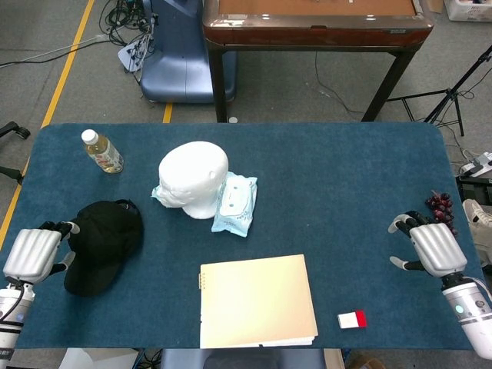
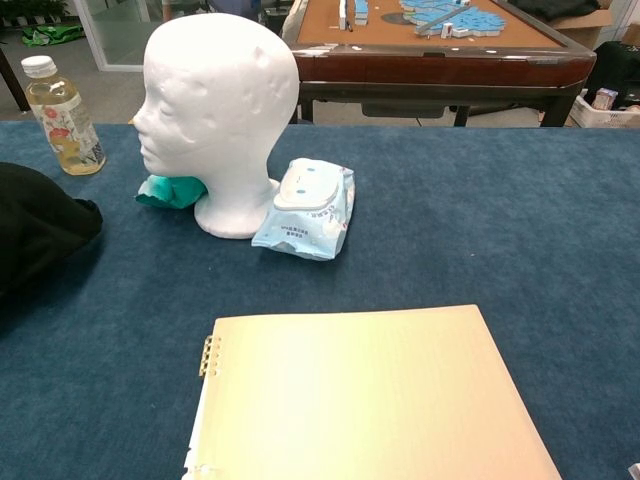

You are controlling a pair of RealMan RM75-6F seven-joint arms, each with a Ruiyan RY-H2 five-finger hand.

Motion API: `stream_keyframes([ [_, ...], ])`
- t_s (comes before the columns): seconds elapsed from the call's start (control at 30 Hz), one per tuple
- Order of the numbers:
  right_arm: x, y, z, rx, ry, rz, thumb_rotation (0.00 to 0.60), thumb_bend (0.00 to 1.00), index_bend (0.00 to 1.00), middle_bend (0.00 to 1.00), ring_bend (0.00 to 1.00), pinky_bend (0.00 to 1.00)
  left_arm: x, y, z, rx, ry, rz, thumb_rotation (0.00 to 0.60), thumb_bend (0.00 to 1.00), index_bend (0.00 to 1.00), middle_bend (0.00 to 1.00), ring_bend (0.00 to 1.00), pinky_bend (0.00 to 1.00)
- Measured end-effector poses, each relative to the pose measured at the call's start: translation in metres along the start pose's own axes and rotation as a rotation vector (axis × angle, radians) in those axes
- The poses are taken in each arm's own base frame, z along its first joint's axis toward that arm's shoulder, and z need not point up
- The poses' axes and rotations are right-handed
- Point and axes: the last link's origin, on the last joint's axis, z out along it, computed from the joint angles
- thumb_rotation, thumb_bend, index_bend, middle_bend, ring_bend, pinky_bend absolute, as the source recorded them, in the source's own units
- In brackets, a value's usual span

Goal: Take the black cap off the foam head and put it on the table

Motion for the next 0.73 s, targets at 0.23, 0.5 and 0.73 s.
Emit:
stream_keyframes([
  [0.23, 0.011, -0.004, 0.003, -0.011, 0.019, -0.050, 0.600, 0.00, 0.41, 0.34, 0.23, 0.37, -0.015, -0.001, -0.013, -0.002, 0.054, -0.069, 0.600, 0.32, 0.45, 0.52, 0.44, 0.64],
  [0.5, 0.005, -0.001, -0.004, -0.051, 0.009, -0.025, 0.600, 0.00, 0.41, 0.34, 0.23, 0.37, -0.027, -0.005, -0.022, 0.011, 0.067, -0.092, 0.600, 0.32, 0.46, 0.52, 0.44, 0.64],
  [0.73, 0.002, 0.000, -0.008, -0.072, 0.008, -0.010, 0.600, 0.00, 0.41, 0.34, 0.23, 0.37, -0.036, -0.013, -0.030, 0.029, 0.048, -0.106, 0.600, 0.32, 0.47, 0.52, 0.44, 0.64],
])
